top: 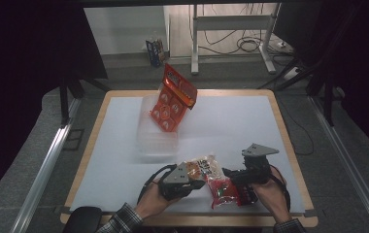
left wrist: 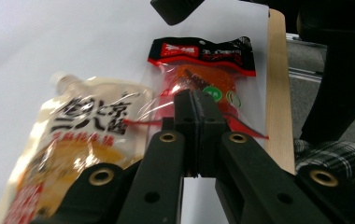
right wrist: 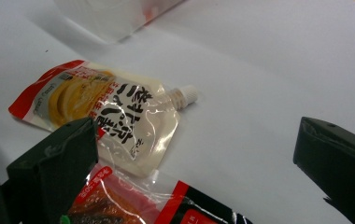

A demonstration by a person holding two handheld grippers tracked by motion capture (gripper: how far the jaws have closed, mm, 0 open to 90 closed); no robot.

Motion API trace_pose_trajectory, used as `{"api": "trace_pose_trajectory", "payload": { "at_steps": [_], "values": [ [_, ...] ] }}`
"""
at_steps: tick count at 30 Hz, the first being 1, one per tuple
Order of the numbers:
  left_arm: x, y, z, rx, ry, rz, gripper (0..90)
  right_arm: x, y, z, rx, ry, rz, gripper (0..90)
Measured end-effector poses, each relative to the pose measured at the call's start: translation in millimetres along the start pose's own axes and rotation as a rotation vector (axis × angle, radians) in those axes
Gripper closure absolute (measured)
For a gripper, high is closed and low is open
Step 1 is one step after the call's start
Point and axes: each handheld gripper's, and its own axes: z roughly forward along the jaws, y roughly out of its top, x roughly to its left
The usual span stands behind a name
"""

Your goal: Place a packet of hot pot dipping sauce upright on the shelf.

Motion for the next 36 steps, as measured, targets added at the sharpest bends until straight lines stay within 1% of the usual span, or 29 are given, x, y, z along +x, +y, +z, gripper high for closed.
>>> {"api": "trace_pose_trajectory", "payload": {
  "at_steps": [3, 6, 8, 10, 14, 15, 18, 20, 23, 24, 28, 31, 33, 34, 35, 36],
  "values": [
    [0.9, 2.4, 11.6, 0.012, -0.018, 0.005, 89.8, 0.7, -1.7, -2.3, 0.002, -0.002, -0.009, 0.0],
    [0.0, 2.8, 24.0, 0.032, -0.032, 0.017, 89.8, 0.0, -5.5, -6.1, 0.006, -0.004, -0.002, 0.0],
    [-0.9, 3.2, 31.2, 0.047, -0.031, 0.032, 89.8, -0.7, -8.9, -8.2, 0.015, -0.004, 0.004, 0.0],
    [-1.1, 4.1, 36.9, 0.053, -0.022, 0.032, 89.8, -1.3, -13.4, -10.9, 0.021, -0.004, 0.012, 0.0],
    [0.8, 6.0, 44.9, 0.059, -0.018, 0.026, 89.8, -1.1, -16.3, -13.3, 0.027, -0.001, 0.02, 0.0],
    [1.6, 5.7, 46.9, 0.066, -0.026, 0.023, 89.8, -1.0, -17.0, -13.9, 0.026, 0.0, 0.021, 0.0],
    [1.2, 3.4, 51.8, 0.108, -0.027, 0.022, 89.8, -0.6, -18.9, -16.1, 0.029, 0.001, 0.023, 0.0],
    [0.7, 1.5, 52.9, 0.125, -0.03, 0.024, 89.8, -0.6, -20.3, -18.2, 0.032, 0.004, 0.026, 0.0],
    [0.8, 1.4, 52.3, 0.15, -0.035, 0.016, 89.8, -1.2, -23.4, -22.4, 0.043, 0.0, 0.032, 0.0],
    [0.7, 1.0, 52.0, 0.159, -0.036, 0.015, 89.9, -1.3, -26.5, -25.8, 0.049, 0.011, 0.046, 0.0],
    [0.0, -1.4, 49.8, 0.182, -0.033, 0.034, 89.9, -0.2, -31.5, -30.9, 0.064, 0.016, 0.059, 0.0],
    [-1.5, -3.0, 49.0, 0.181, -0.027, 0.037, 90.0, 1.1, -36.0, -34.3, 0.075, 0.026, 0.074, 0.0],
    [-2.9, -3.6, 48.7, 0.198, -0.018, 0.045, 90.0, 2.5, -38.1, -36.0, 0.086, 0.037, 0.083, 0.0],
    [-3.6, -3.8, 48.8, 0.223, -0.014, 0.055, 90.0, 3.2, -39.1, -36.3, 0.09, 0.042, 0.088, 0.0],
    [-4.5, -5.2, 48.4, 0.219, -0.009, 0.061, 90.0, 3.6, -40.1, -36.3, 0.096, 0.05, 0.091, 0.0],
    [-4.5, -5.7, 47.5, 0.22, -0.007, 0.058, 90.0, 3.9, -40.9, -36.1, 0.104, 0.059, 0.099, 0.0]
  ]
}}
